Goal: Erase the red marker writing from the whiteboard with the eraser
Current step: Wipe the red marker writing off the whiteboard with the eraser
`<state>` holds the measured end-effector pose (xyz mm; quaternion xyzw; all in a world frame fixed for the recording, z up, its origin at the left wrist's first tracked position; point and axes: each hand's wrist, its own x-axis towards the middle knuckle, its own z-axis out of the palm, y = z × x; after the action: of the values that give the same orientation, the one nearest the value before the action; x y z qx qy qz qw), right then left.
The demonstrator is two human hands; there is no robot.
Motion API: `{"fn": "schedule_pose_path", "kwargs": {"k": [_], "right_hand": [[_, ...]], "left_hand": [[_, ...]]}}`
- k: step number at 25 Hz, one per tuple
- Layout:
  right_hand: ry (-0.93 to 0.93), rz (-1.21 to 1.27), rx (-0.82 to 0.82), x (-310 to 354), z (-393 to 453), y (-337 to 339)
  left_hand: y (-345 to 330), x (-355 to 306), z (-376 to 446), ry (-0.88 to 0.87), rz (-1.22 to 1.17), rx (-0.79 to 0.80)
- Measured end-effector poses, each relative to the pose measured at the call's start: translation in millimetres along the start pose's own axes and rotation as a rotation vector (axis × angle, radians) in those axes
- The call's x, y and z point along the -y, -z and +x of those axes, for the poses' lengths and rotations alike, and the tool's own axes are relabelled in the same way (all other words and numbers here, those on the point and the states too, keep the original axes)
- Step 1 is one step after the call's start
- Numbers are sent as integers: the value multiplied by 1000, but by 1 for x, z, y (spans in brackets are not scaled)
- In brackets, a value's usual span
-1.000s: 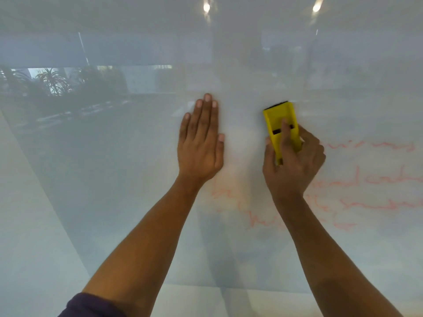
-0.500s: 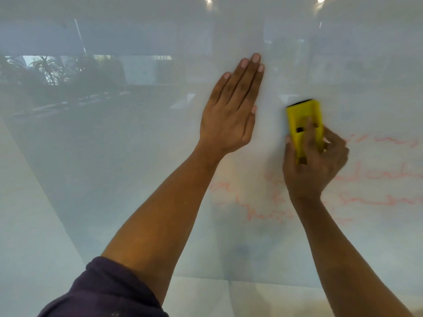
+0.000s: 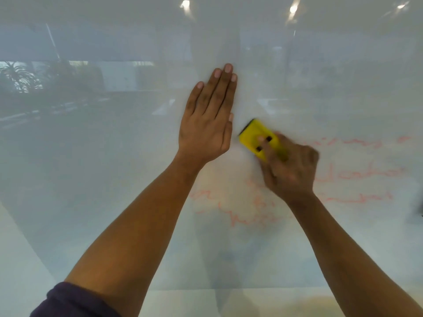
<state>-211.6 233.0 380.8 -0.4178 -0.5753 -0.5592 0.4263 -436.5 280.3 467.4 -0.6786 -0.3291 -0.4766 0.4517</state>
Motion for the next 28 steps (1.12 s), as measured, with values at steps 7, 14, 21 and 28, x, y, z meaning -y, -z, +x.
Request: {"fn": "schedule_pose_path", "kwargs": {"k": [7, 14, 21, 28], "right_hand": [[-71, 61, 33, -11, -22, 8], [-225, 85, 6, -36, -31, 18], [-180, 74, 14, -51, -35, 17], [-243, -7, 55, -56, -45, 23]], "left_hand": [[-5, -30, 15, -119, -69, 35], [-17, -76, 31, -115, -144, 66], [-20, -79, 32, -141, -114, 74], [-20, -88, 43, -263, -103, 24]]}}
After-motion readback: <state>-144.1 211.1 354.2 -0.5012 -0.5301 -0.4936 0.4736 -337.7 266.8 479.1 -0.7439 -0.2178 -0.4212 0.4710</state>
